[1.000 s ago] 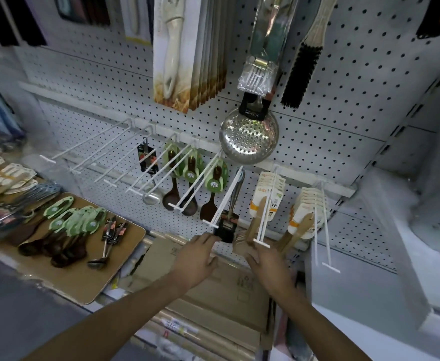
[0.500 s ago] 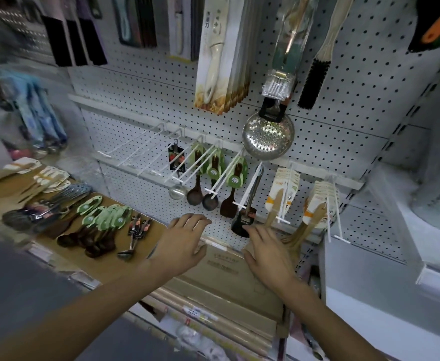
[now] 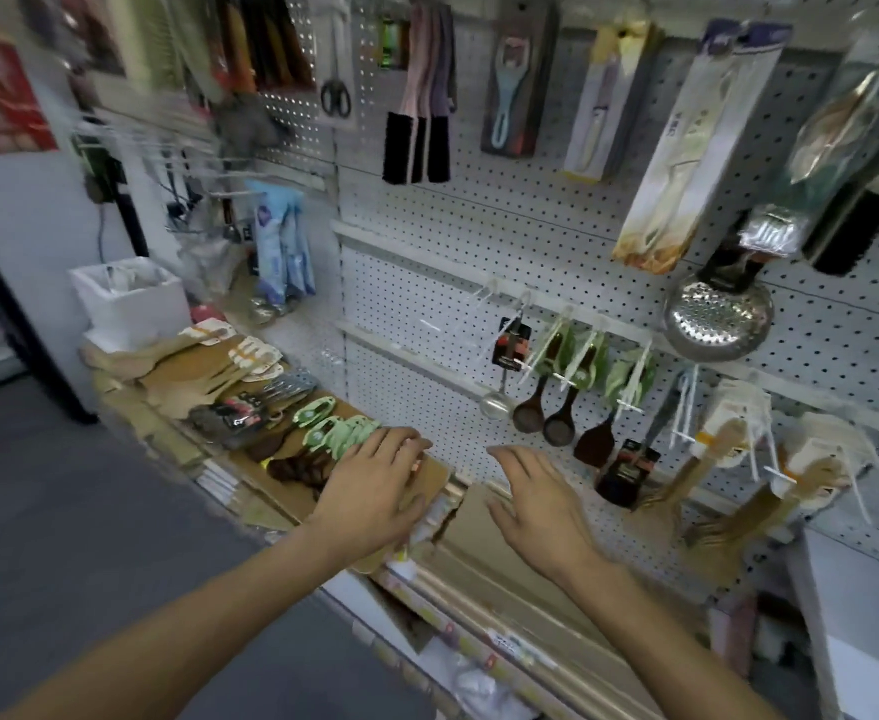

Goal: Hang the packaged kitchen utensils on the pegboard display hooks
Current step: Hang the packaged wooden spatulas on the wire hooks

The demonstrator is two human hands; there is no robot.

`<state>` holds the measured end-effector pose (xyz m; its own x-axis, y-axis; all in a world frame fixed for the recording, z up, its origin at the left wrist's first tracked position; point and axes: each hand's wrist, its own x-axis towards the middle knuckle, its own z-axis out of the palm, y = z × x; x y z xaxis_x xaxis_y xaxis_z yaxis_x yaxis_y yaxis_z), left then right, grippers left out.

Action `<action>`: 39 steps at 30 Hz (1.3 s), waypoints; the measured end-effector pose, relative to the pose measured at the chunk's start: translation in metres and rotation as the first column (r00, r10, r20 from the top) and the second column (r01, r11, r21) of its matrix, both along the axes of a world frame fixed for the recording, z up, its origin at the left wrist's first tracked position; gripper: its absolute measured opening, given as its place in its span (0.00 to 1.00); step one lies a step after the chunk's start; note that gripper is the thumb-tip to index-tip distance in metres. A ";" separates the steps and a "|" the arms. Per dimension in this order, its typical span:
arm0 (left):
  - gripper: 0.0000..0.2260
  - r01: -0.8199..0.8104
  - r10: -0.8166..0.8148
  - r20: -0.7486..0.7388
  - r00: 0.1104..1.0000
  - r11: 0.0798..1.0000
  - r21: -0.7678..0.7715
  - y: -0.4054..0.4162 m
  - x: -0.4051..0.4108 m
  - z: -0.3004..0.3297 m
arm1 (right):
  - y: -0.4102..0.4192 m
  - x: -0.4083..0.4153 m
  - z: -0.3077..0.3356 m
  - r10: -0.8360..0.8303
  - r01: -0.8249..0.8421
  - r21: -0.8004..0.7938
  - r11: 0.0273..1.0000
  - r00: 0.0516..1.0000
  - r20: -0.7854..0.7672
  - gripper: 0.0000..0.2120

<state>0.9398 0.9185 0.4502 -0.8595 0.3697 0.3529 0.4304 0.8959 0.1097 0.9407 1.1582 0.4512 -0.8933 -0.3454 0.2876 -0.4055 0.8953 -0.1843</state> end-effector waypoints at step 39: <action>0.25 -0.626 0.626 0.106 0.773 0.779 -0.039 -0.492 -0.101 -0.017 | -0.538 -0.234 -0.020 0.550 -0.553 0.004 0.833 0.829 0.105 0.26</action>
